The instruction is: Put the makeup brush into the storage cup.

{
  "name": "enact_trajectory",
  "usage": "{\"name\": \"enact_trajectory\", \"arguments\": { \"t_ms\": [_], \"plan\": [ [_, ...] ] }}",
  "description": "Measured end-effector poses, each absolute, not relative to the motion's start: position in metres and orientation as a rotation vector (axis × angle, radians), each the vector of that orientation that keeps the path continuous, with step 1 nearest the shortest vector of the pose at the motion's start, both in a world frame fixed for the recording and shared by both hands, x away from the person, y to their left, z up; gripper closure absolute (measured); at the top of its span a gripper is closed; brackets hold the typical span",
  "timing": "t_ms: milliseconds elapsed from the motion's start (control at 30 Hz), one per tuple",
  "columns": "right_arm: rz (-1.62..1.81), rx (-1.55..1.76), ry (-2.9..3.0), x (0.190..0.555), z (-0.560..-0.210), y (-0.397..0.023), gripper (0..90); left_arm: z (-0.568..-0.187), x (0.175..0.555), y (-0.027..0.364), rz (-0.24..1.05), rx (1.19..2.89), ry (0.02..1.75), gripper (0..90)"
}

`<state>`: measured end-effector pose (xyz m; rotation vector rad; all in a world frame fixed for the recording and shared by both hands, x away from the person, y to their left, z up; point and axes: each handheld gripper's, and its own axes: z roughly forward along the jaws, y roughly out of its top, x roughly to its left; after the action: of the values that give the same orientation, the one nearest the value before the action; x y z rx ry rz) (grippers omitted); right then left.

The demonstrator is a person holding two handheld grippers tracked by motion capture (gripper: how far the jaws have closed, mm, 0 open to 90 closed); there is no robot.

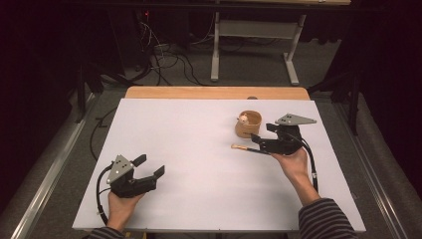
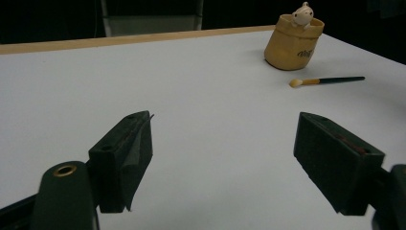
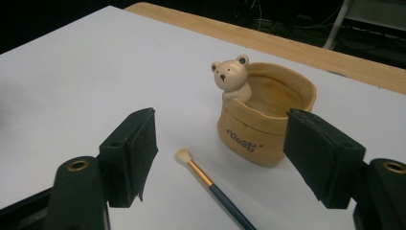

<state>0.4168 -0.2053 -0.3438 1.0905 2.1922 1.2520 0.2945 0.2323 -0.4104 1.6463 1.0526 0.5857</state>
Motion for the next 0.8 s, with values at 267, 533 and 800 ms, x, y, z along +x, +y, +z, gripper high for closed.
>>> {"name": "enact_trajectory", "arguments": {
  "t_ms": [267,533,800],
  "plan": [
    [1.183,1.076,2.245,0.4174,-0.3398,-0.2066,32.2,-0.4102,0.2943,0.2325,0.601,1.645,1.053,20.9],
    [1.101,1.066,2.296,0.4204,-0.3369,-0.2067,31.5,-0.4101,0.2946,0.2331,0.608,1.644,1.064,19.1],
    [1.029,1.033,2.369,0.4243,-0.3355,-0.2026,31.5,-0.4102,0.2948,0.233,0.608,1.645,1.066,18.3]
  ]
}}
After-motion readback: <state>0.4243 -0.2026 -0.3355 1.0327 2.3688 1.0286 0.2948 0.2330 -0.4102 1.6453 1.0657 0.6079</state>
